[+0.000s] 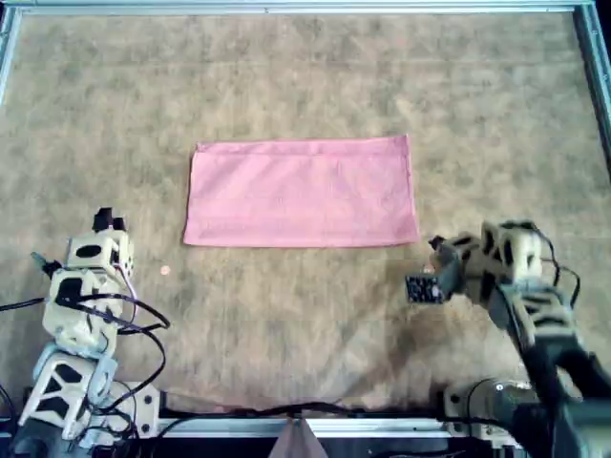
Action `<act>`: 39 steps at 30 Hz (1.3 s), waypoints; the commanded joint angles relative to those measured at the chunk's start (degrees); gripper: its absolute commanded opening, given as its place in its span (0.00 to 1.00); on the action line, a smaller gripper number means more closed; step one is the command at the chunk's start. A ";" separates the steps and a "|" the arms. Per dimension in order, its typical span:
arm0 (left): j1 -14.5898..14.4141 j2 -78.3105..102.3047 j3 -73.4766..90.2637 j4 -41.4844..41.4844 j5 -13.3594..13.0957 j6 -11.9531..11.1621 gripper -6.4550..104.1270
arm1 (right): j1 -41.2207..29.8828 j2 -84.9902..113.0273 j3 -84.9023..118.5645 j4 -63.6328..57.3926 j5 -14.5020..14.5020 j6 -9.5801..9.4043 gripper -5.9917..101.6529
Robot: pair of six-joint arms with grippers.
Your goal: Fold a cloth
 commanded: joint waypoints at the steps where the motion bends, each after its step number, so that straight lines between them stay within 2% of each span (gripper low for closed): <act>1: 0.79 -0.09 -0.79 -0.62 0.18 0.18 0.63 | 0.35 -7.73 -8.17 -2.72 -0.53 0.26 0.65; 7: 0.79 -0.09 -0.79 -0.62 0.18 0.18 0.63 | 0.44 -10.02 -11.87 -2.72 -0.53 0.26 0.65; 12: 0.79 -0.18 -0.79 -0.62 0.18 0.18 0.63 | 4.48 -10.63 -13.54 -2.72 -0.35 0.35 0.65; 19: 0.79 -0.18 -0.79 -0.62 0.18 0.18 0.63 | 7.65 -17.31 -17.84 -2.81 0.44 4.22 0.65; 31: 0.79 -0.18 -0.79 -0.62 0.18 0.18 0.63 | 7.82 -25.31 -25.93 -2.72 -0.35 4.22 0.62; 34: 0.79 -0.18 -0.79 -0.62 0.18 0.18 0.63 | 7.82 -25.31 -25.93 -2.90 -0.35 4.22 0.51; 39: 0.79 -0.18 -0.79 -0.62 0.18 0.18 0.63 | 7.82 -25.31 -26.19 -3.96 -0.44 4.22 0.19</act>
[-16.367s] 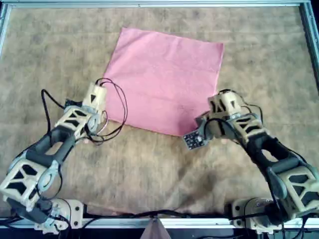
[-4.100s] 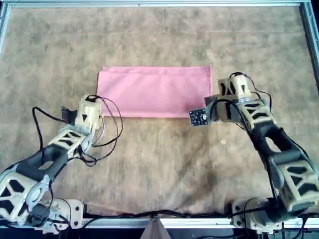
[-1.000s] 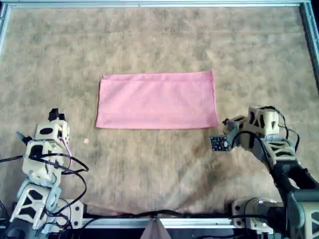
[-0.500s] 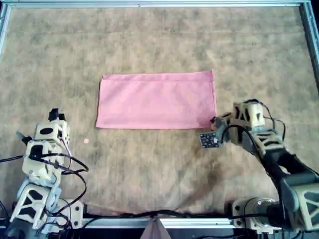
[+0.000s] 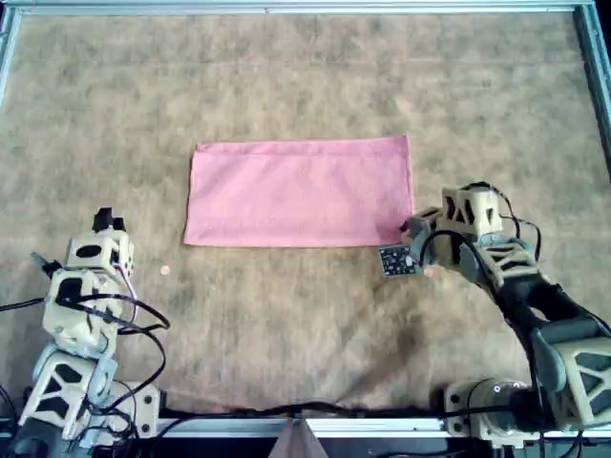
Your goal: Fold a cloth
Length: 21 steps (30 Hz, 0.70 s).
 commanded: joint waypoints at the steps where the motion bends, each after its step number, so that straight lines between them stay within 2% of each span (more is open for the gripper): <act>1: 0.79 -0.18 -0.79 -0.62 0.18 0.18 0.63 | -0.09 0.97 -4.04 -3.08 -0.53 0.35 0.12; 3: 0.79 -0.18 -0.79 -0.62 0.18 0.18 0.63 | -0.09 0.97 -4.92 -3.08 -0.53 0.44 0.02; 4: 0.79 -0.18 -0.79 -0.62 0.18 0.18 0.63 | -0.09 0.97 -5.19 -2.99 -0.35 0.44 0.01; 10: 0.88 -0.18 -0.79 -0.62 0.18 0.18 0.63 | -0.09 0.97 -7.12 -2.99 -0.35 0.62 0.07; 15: 0.79 -0.18 -0.79 -0.62 0.18 0.18 0.63 | 0.35 0.79 -13.10 -2.81 -0.44 3.87 0.07; 21: 0.79 -0.18 -0.79 -0.62 0.18 0.18 0.63 | 6.33 0.09 -20.30 -1.76 0.35 8.70 0.07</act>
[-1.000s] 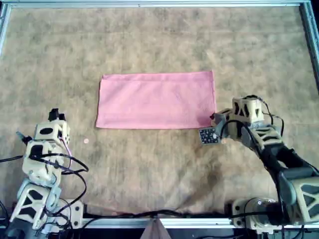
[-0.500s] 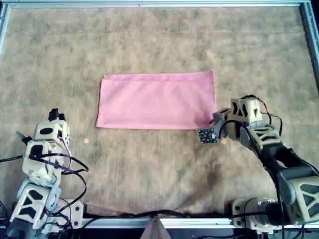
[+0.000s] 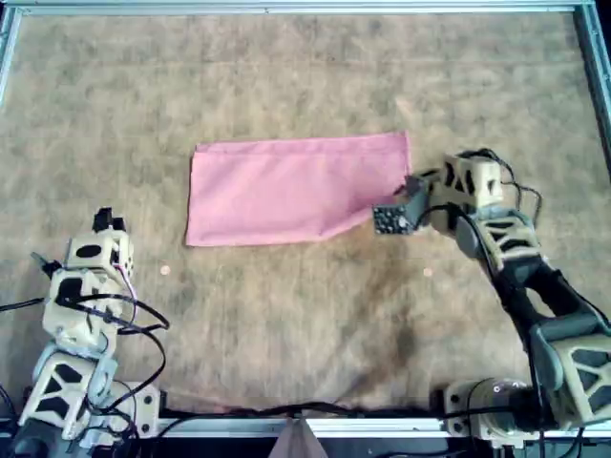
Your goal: Fold a cloth
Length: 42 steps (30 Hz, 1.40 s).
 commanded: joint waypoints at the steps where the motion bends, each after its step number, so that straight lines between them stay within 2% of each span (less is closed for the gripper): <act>1: 0.79 -0.18 -0.79 -0.62 0.18 0.18 0.63 | 4.04 0.53 -6.50 -1.76 0.18 2.20 0.07; 5: 0.79 -0.18 -0.79 -0.62 0.18 0.18 0.63 | 9.67 -0.35 -11.51 -1.76 0.26 3.52 0.07; 12: 0.79 -0.18 -0.79 -0.62 0.18 0.18 0.63 | 18.63 -7.21 -26.46 -1.76 0.26 3.52 0.07; 25: 0.79 -0.09 -0.79 -0.62 0.18 0.18 0.63 | 29.53 -31.82 -60.12 -1.76 0.26 3.52 0.07; 36: 0.79 -0.09 -0.79 -0.62 0.18 0.18 0.63 | 37.09 -42.19 -64.42 -2.90 -0.44 2.55 0.07; 42: 0.79 -0.09 -0.79 -0.62 0.18 0.18 0.63 | 38.23 -46.76 -64.42 -3.08 -0.53 2.46 0.09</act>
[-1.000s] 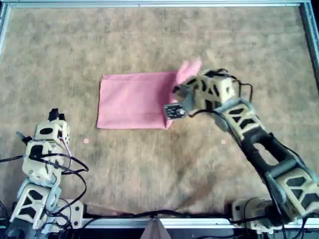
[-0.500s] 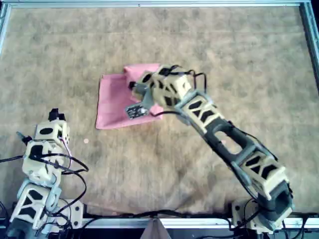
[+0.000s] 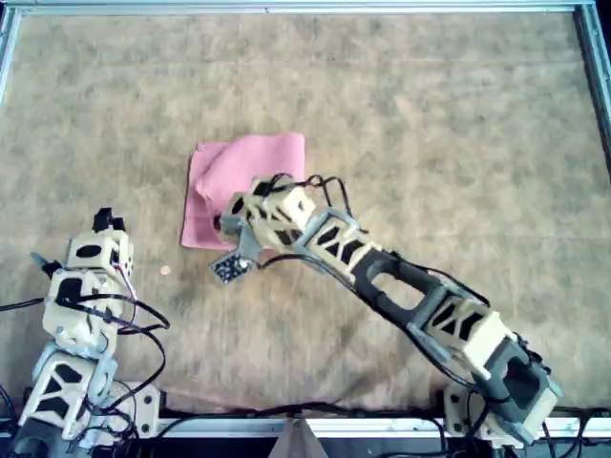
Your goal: Fold a cloth
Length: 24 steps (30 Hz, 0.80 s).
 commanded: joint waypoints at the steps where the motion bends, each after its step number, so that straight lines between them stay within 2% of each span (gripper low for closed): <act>1: 0.79 -0.09 -0.79 -0.62 0.18 0.18 0.63 | 0.09 0.62 -4.48 -3.08 -0.44 -0.35 0.10; 3: 0.79 -0.09 -0.79 -0.62 0.18 0.18 0.63 | 0.09 0.44 -5.10 -3.08 -0.44 -0.35 0.16; 7: 1.14 -0.09 -0.79 -0.62 0.18 0.18 0.63 | 0.09 0.53 -5.27 -2.99 0.26 -0.35 0.38; 10: 1.32 -0.18 -0.79 -0.62 -0.18 0.18 0.63 | -0.18 1.76 -5.27 -2.90 0.35 -0.35 0.49; 24: 1.41 -0.09 -0.79 -0.62 -0.62 0.18 0.63 | -3.16 14.24 -4.04 4.04 0.44 -0.44 0.50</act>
